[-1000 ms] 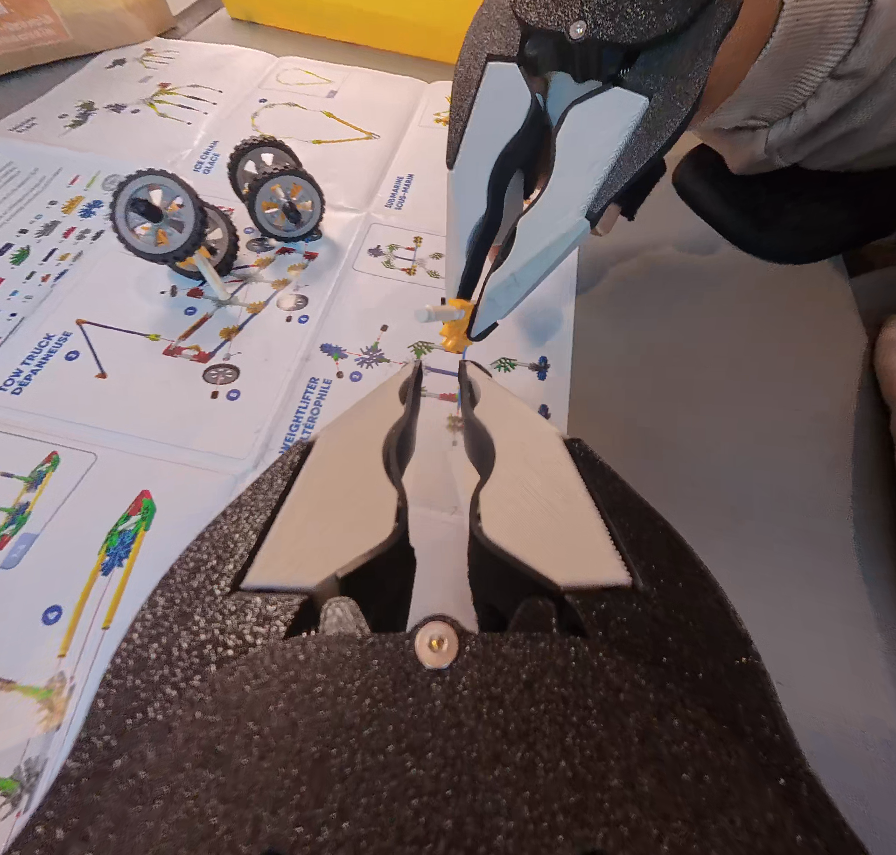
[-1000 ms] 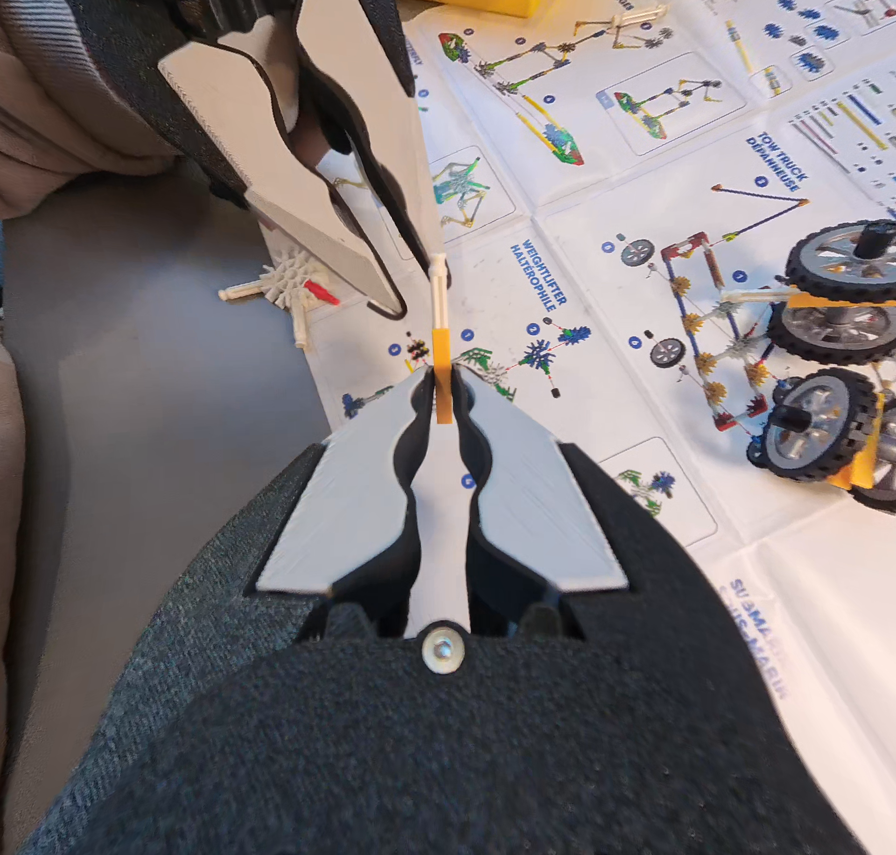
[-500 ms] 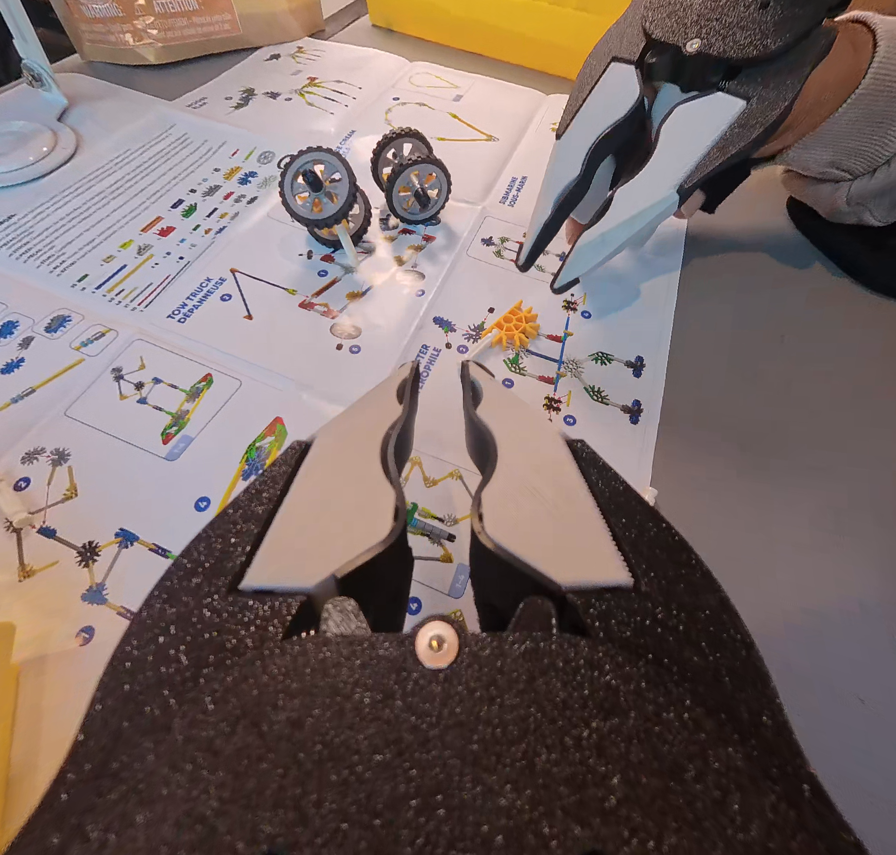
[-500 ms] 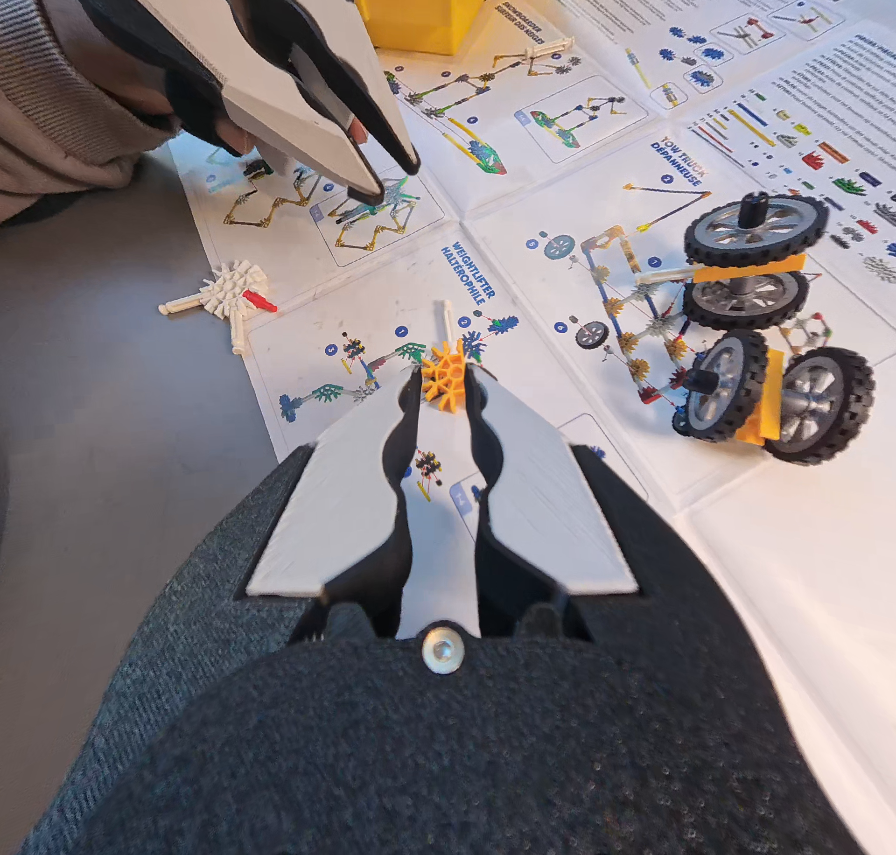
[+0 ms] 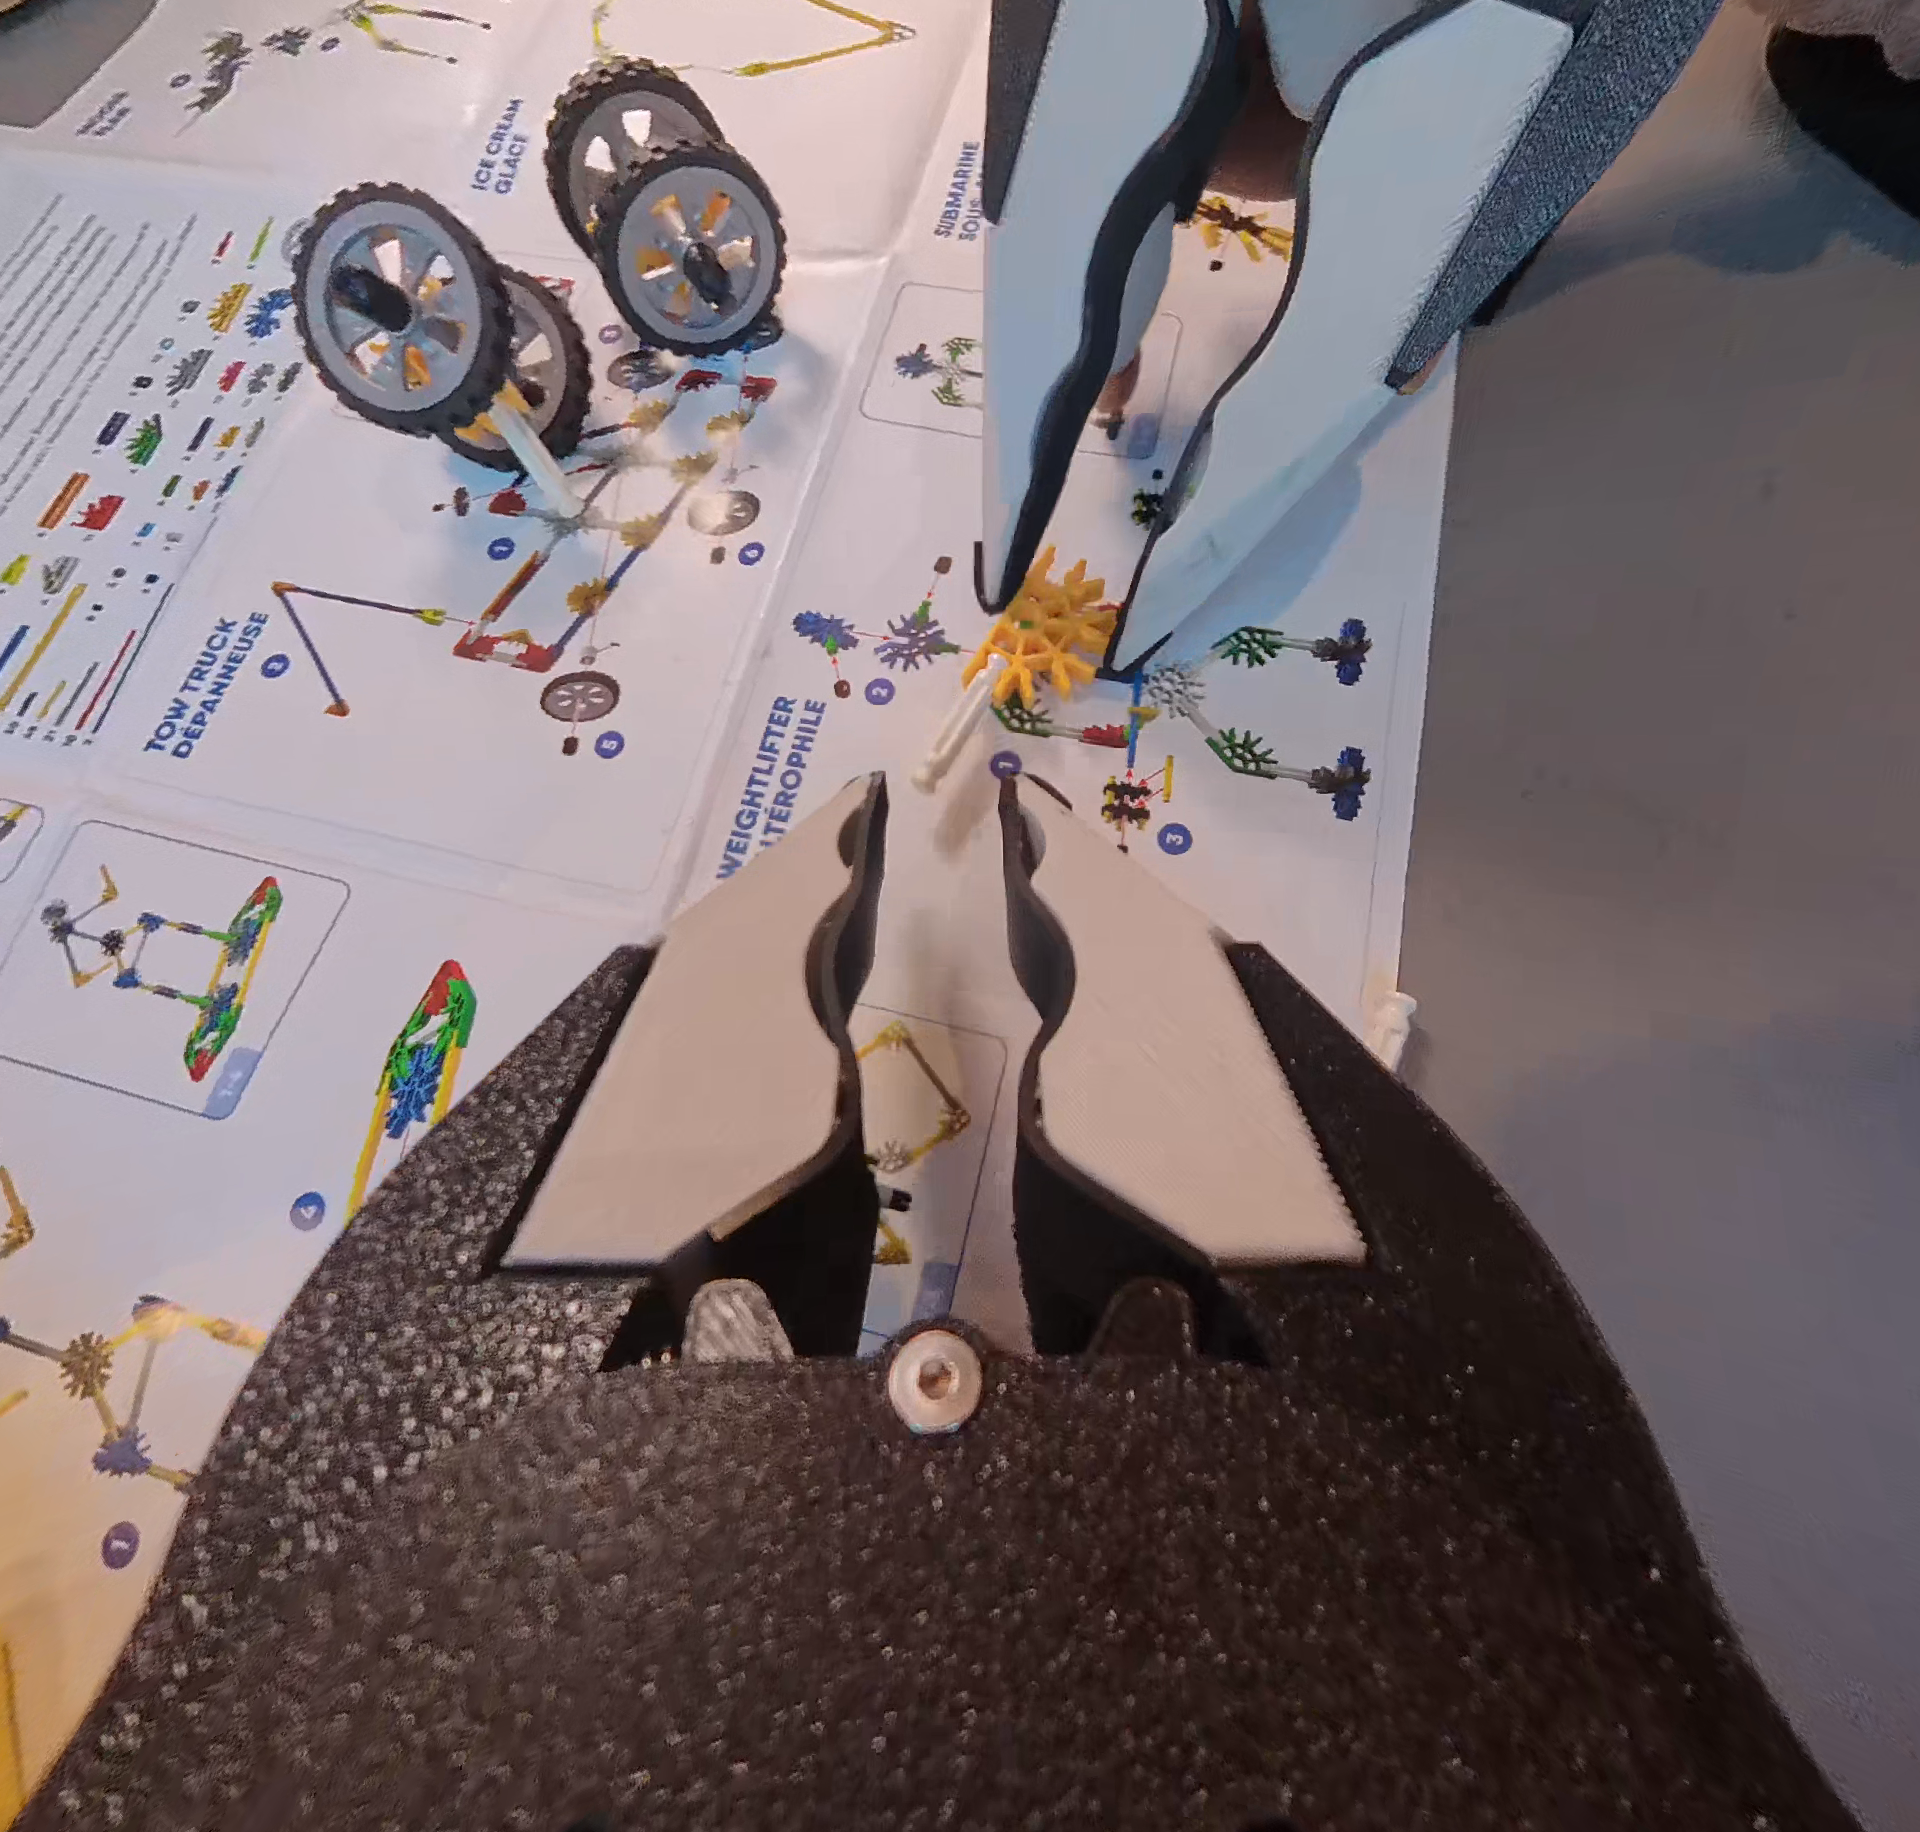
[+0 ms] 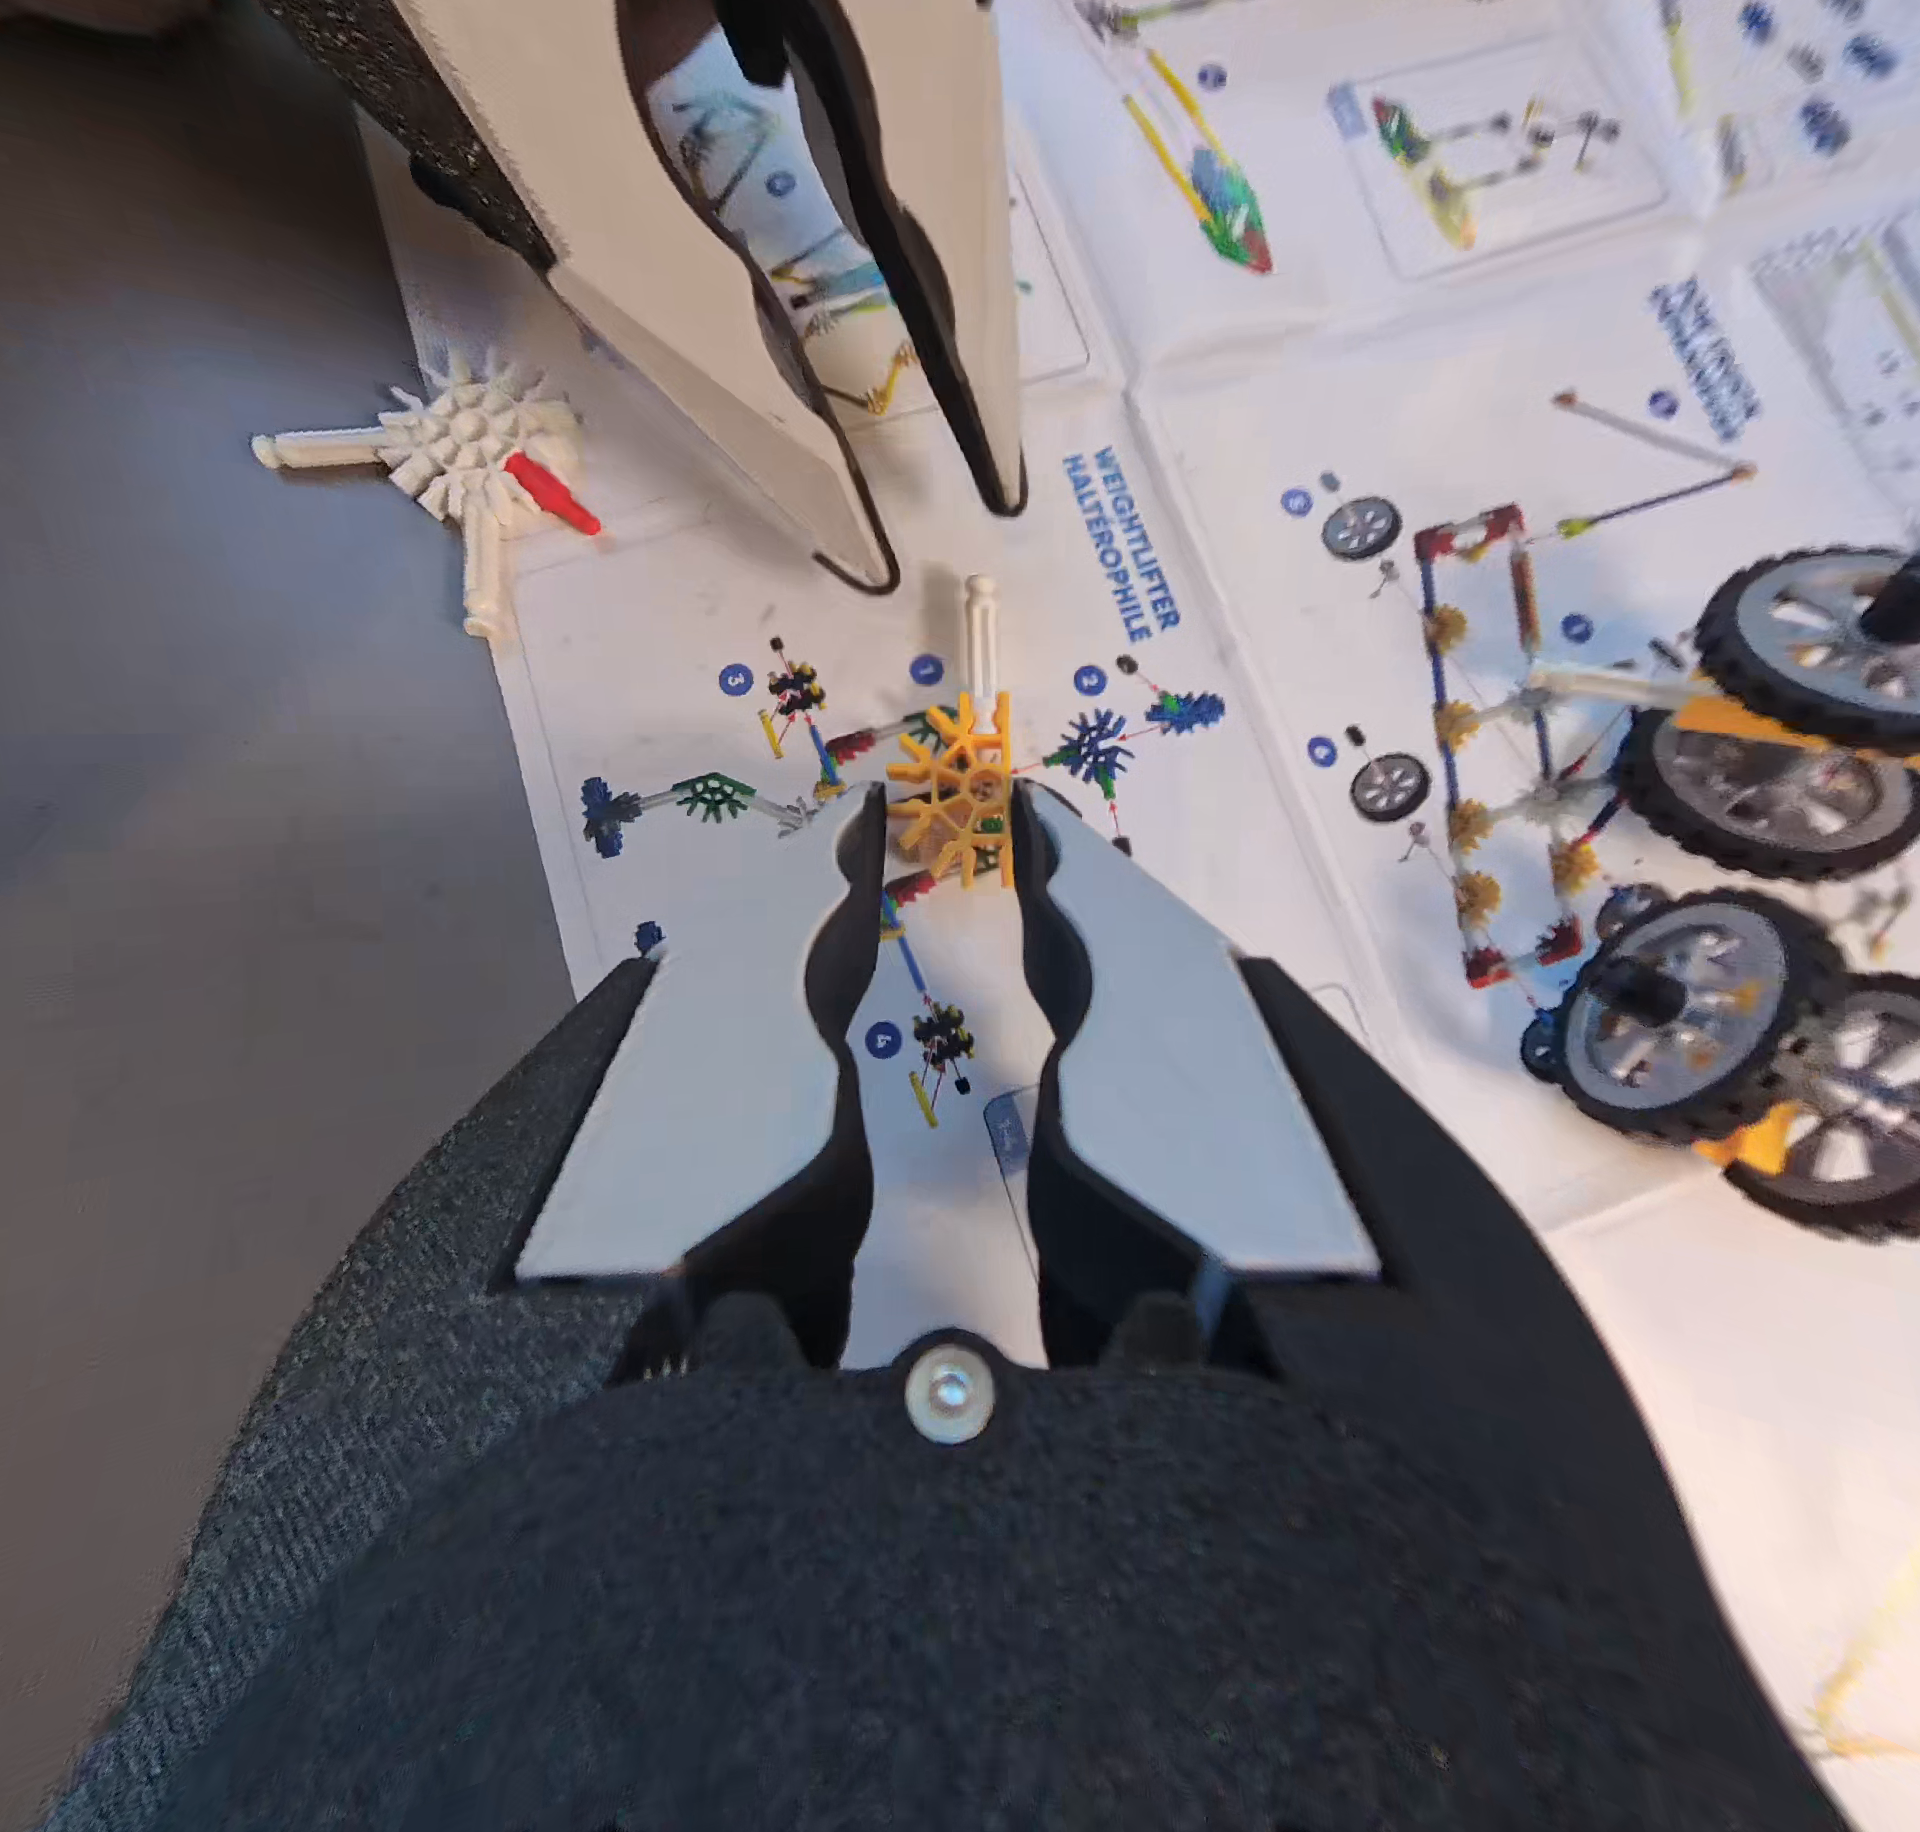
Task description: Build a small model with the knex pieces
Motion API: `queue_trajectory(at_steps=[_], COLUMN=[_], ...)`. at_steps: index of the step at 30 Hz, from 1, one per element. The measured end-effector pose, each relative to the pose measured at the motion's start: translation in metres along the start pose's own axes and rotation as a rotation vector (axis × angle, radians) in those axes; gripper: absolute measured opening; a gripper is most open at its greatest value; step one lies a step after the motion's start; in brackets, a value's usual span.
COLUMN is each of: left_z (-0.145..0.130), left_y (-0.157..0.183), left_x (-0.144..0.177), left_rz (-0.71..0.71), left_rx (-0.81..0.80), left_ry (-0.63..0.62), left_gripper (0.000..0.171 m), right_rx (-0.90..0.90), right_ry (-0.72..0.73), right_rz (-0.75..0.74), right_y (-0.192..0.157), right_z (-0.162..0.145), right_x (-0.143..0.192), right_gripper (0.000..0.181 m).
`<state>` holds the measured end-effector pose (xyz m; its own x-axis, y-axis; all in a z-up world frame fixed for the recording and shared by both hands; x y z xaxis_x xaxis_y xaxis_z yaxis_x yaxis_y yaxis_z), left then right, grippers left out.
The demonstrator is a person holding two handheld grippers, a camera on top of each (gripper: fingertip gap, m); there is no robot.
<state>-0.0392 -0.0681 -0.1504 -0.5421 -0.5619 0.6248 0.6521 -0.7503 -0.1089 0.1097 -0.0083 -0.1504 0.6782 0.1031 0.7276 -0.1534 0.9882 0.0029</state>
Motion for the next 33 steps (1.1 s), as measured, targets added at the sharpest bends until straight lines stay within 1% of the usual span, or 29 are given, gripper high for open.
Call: queue_trajectory(at_steps=[3,5,6,9,13,16,19,21,22,23,24,25,26,29,31,33], left_z=[0.000,0.002,0.003,0.004,0.006,0.010,0.014,0.016,0.018,0.020,0.021,0.021,0.021,0.022,0.020,0.019], left_y=[0.011,0.015,0.018,0.025,0.025,0.027,0.030,0.031,0.032,0.032,0.033,0.034,0.034,0.034,0.032,0.029], left_x=[0.001,0.002,0.003,0.006,0.013,0.016,0.021,0.024,0.026,0.027,0.028,0.028,0.028,0.027,0.026,0.026], left_rz=[-0.038,-0.026,-0.043,-0.067,-0.080,-0.068,-0.076,-0.051,-0.043,-0.026,-0.011,-0.002,0.007,-0.028,-0.109,-0.230], left_rx=[-0.057,-0.087,-0.108,-0.164,-0.156,-0.192,-0.207,-0.234,-0.242,-0.248,-0.261,-0.272,-0.275,-0.220,-0.119,0.005], left_ry=[0.002,0.005,0.004,-0.011,0.056,0.102,0.163,0.197,0.217,0.232,0.236,0.238,0.239,0.261,0.279,0.304], left_gripper=[0.021,0.013,0.007,0.005,0.003,0.003,0.003,0.003,0.003,0.003,0.003,0.003,0.003,0.004,0.004,0.008], right_rx=[0.135,0.196,0.204,0.218,0.105,-0.052,-0.171,-0.269,-0.311,-0.341,-0.352,-0.356,-0.362,-0.353,-0.324,-0.273], right_ry=[0.060,0.100,0.102,0.119,0.234,0.321,0.366,0.398,0.420,0.444,0.468,0.501,0.523,0.530,0.534,0.536], right_rz=[-0.011,0.014,0.020,0.061,0.131,0.246,0.332,0.417,0.457,0.490,0.521,0.526,0.531,0.512,0.492,0.472], right_y=[-0.013,-0.021,-0.023,-0.025,-0.021,-0.014,-0.008,-0.005,-0.004,-0.005,-0.006,-0.007,-0.007,-0.006,-0.006,-0.009], right_z=[0.007,0.010,0.010,0.007,0.006,0.005,0.001,-0.001,0.000,0.001,0.002,0.004,0.006,0.005,0.005,0.006], right_x=[0.005,0.006,0.006,0.005,0.011,0.015,0.016,0.017,0.018,0.018,0.019,0.021,0.022,0.023,0.025,0.027], right_gripper=[0.022,0.022,0.022,0.022,0.024,0.028,0.039,0.040,0.038,0.030,0.018,0.012,0.011,0.005,0.004,0.004])
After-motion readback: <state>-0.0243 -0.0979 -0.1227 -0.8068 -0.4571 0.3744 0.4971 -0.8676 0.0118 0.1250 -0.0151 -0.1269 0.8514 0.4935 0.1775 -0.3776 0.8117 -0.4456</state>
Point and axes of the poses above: each gripper's, where its closed fingertips meet, x back along the fingers, z out of its top, y = z × x across the jaws, the point moved 9 cm from there along x, back along the fingers, and after that the axes turned 3 degrees about z, right-handed, at the moved point
